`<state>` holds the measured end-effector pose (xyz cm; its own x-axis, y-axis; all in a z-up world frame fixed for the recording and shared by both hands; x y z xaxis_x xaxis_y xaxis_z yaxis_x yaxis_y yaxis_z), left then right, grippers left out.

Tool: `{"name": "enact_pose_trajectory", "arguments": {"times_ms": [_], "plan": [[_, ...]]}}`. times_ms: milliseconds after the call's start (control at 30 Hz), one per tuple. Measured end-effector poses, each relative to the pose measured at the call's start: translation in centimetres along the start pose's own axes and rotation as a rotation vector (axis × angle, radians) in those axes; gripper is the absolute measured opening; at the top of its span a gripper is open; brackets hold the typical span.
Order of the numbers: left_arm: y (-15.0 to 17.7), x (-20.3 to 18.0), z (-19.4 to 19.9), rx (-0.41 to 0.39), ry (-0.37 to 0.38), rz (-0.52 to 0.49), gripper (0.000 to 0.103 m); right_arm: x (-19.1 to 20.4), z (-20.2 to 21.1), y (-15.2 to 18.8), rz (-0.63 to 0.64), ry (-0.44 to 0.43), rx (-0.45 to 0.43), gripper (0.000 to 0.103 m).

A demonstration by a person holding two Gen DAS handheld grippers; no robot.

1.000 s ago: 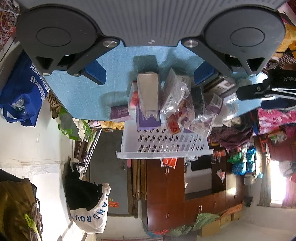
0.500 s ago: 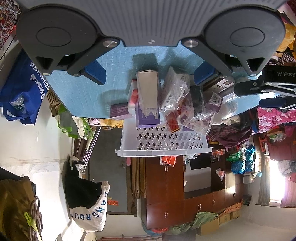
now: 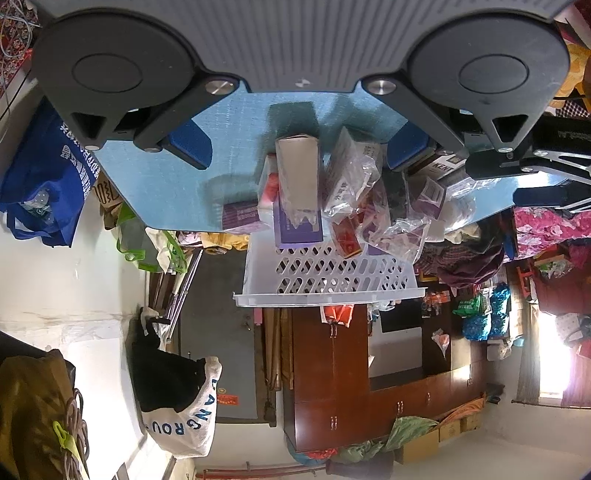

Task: Organize objects
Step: 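Move both tools toward the pile of packaged items on the table, then grasp the plastic-wrapped blue box with the left tool while the right tool grasps a clear bagged packet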

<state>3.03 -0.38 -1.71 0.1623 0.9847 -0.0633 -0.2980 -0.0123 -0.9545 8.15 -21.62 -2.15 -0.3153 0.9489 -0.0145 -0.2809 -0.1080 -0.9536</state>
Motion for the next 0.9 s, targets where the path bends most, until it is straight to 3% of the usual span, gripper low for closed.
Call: {"name": "enact_pose_trajectory", "arguments": {"times_ms": [100,167,267,400,533,633,733,800,900], "plan": [[-0.2,0.3,0.2,-0.042,0.008,-0.010,0.101,0.2,0.5,0.1,0.028,-0.005,-0.081,0.103],[-0.3,0.6,0.1,-0.082,-0.044,-0.044,0.103,0.4,0.3,0.5,0.074,-0.017,-0.134,0.103],[-0.2,1.7,-0.6,-0.083,-0.124,-0.070,0.103,0.0,-1.5,1.0,0.050,-0.038,-0.045,0.103],[0.5,3.5,-1.3,-0.031,-0.049,-0.041,0.103,-0.9,-3.3,1.7,-0.061,-0.103,0.021,0.103],[1.3,4.6,-2.0,0.006,0.046,-0.001,0.102,-0.6,-3.2,2.0,0.001,-0.077,-0.011,0.102],[1.7,5.0,-2.4,0.014,0.073,0.023,0.093,-1.0,-2.4,1.9,0.003,-0.099,-0.035,0.098],[1.8,5.2,-2.2,-0.003,0.067,0.023,0.092,-1.5,-2.3,1.6,-0.010,-0.096,-0.037,0.083],[1.8,5.0,-2.1,-0.008,0.058,0.016,0.088,-1.6,-2.8,1.6,-0.013,-0.097,-0.016,0.065],[1.9,5.3,-2.6,0.012,0.029,0.019,0.082,-1.6,-3.6,1.6,-0.015,-0.102,0.000,0.056]]}}
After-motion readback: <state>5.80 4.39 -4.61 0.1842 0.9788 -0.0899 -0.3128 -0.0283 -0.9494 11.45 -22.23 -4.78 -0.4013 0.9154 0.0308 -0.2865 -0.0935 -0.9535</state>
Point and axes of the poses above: each gripper's, at about its wrist camera, not at the fingertips, and z roughly against the way its jaws point, x to its left, y to its underside, the point moved 3 cm from there along -z, roughly the way its jaws point, and after that the axes turned 2 degrees about z, right-handed, at the moved point
